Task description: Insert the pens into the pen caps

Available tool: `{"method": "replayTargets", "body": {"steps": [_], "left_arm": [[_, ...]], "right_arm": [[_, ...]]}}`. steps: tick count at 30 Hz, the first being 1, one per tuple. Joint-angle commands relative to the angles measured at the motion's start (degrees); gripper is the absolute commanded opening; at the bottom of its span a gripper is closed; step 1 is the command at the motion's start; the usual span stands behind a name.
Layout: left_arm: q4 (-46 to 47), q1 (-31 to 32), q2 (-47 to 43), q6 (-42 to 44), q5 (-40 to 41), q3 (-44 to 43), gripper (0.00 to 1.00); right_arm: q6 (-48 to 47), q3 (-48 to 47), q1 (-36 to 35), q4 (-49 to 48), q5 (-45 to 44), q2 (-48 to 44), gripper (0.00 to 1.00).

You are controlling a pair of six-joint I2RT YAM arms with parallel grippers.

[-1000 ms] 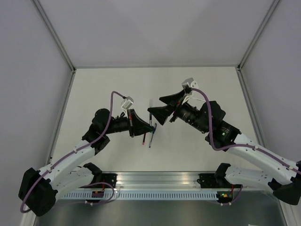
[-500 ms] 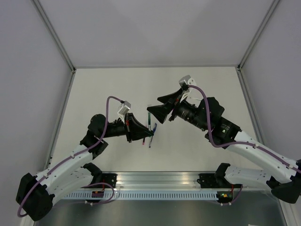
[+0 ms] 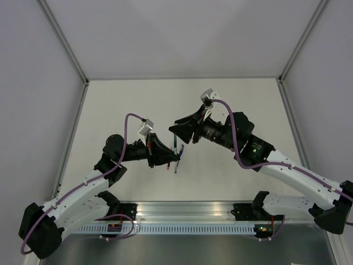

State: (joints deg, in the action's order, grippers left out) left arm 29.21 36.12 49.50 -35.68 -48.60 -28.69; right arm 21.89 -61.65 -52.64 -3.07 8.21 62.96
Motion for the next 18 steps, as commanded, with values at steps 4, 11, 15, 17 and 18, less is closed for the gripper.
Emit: {"method": "replayTargets", "body": {"steps": [4,11,15,17,18], "left_arm": [[2.87,0.27,-0.36,-0.35,-0.97,0.3,0.02],[5.06,0.27,0.34,-3.69,-0.71,-1.1,0.02],[4.11,0.27,-0.01,-4.48,0.25,-3.74,0.02],[3.31,0.27,-0.19,-4.66,1.57,-4.97,0.02],[3.05,0.27,-0.28,-4.83,1.75,-5.32,0.02]], "right_arm": [[1.22,-0.41,0.17,-4.22,1.64,-0.38,0.37],[1.58,2.14,0.17,-5.19,4.09,-0.47,0.03],[1.4,3.2,0.08,-4.84,5.24,-0.55,0.0],[1.66,3.64,0.17,-4.66,5.85,-0.73,0.0],[1.75,4.34,0.08,-4.75,6.03,-1.17,0.0]]}}
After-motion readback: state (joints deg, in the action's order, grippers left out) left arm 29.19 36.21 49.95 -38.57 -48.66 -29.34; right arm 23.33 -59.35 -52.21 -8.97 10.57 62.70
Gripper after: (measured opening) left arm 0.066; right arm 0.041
